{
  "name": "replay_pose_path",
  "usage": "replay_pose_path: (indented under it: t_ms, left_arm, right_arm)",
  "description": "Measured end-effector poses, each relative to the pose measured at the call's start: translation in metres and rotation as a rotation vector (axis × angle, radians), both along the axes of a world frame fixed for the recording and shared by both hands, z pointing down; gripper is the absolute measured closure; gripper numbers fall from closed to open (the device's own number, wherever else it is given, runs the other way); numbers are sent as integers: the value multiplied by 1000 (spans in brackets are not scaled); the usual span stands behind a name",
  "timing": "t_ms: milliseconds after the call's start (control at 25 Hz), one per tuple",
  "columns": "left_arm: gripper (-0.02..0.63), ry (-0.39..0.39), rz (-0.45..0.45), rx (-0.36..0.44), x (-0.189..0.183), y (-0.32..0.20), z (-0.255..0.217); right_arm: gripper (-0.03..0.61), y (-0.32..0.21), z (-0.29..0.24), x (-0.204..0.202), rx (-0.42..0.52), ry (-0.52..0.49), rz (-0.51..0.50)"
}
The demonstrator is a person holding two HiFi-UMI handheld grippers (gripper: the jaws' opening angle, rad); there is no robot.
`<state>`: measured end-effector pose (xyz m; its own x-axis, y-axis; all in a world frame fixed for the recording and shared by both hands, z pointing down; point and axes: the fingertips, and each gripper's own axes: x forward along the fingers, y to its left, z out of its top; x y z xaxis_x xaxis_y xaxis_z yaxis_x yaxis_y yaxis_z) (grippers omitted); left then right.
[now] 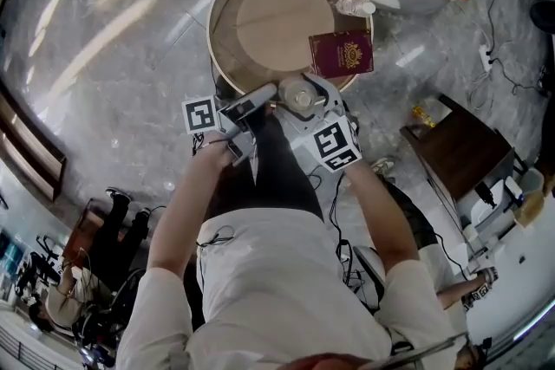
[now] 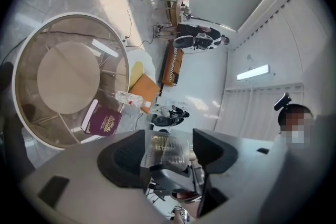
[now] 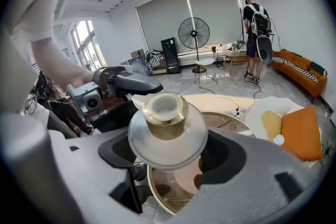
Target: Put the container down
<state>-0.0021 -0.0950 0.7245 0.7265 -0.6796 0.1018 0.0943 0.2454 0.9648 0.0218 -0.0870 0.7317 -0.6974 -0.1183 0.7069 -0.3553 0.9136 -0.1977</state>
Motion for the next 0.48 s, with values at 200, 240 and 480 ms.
replay_pose_path:
  t_ms: [200, 240, 480]
  left_arm:
    - [341, -22, 17, 2, -8, 1, 30]
    - [341, -27, 25, 1, -9, 2, 37]
    - [341, -51, 67, 8, -16, 3, 75]
  right_arm:
    - [242, 0, 46, -6, 0, 19, 4]
    - [242, -1, 56, -7, -5, 20, 9]
    - [242, -3, 113, -20, -18, 17, 37]
